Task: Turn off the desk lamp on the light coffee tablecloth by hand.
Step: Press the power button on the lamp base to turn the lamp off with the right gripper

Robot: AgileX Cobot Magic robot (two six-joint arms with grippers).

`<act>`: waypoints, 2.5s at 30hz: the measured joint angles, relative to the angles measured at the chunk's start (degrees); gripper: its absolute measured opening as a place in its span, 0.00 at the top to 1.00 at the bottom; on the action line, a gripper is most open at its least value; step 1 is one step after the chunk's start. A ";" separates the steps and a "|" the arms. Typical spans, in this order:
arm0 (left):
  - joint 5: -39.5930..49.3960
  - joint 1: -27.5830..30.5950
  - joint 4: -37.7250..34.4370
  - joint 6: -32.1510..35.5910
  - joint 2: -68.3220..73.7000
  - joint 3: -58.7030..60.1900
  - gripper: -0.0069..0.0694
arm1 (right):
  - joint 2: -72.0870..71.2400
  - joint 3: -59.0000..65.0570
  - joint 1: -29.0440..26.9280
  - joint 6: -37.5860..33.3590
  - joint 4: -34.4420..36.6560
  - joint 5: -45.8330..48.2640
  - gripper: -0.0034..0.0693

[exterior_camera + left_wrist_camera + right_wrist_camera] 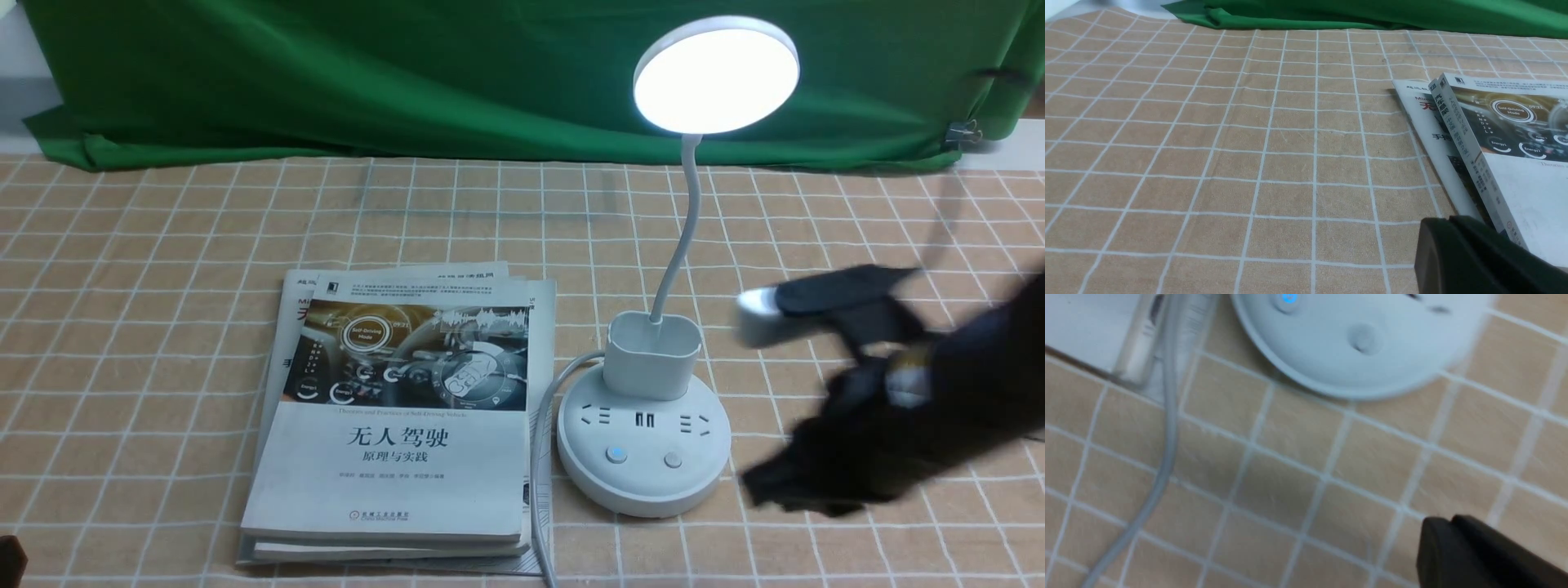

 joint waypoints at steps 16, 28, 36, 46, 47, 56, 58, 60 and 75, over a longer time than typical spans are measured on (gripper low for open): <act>0.00 0.00 0.00 0.00 0.00 0.00 0.90 | 15.98 -10.14 0.43 -2.89 2.53 -5.87 0.90; 0.00 0.00 0.00 0.00 0.00 0.00 0.90 | 18.58 -10.40 0.43 -2.75 2.66 -7.52 0.90; 0.00 0.00 0.00 0.00 0.00 0.00 0.90 | 20.43 -11.47 0.30 -2.75 2.25 -6.73 0.90; 0.00 0.00 0.00 0.00 0.00 0.00 0.90 | 15.02 -10.68 0.30 -2.70 2.02 -6.03 0.90; 0.00 0.00 0.00 0.00 0.00 0.00 0.90 | 14.88 -10.68 0.30 -2.70 2.02 -5.96 0.90; 0.00 0.00 0.00 0.00 0.00 0.00 0.90 | 18.75 -10.61 0.30 -2.70 2.02 -5.99 0.90; 0.00 0.00 0.00 0.00 0.00 0.00 0.90 | 19.47 -10.74 0.30 -2.70 2.16 -6.62 0.90; 0.00 0.00 0.00 0.00 0.00 0.00 0.90 | 19.94 -11.00 0.30 -2.70 2.21 -6.75 0.90; 0.00 0.00 0.00 0.00 0.00 0.00 0.90 | 17.39 -10.78 1.09 -2.70 2.47 -8.12 0.90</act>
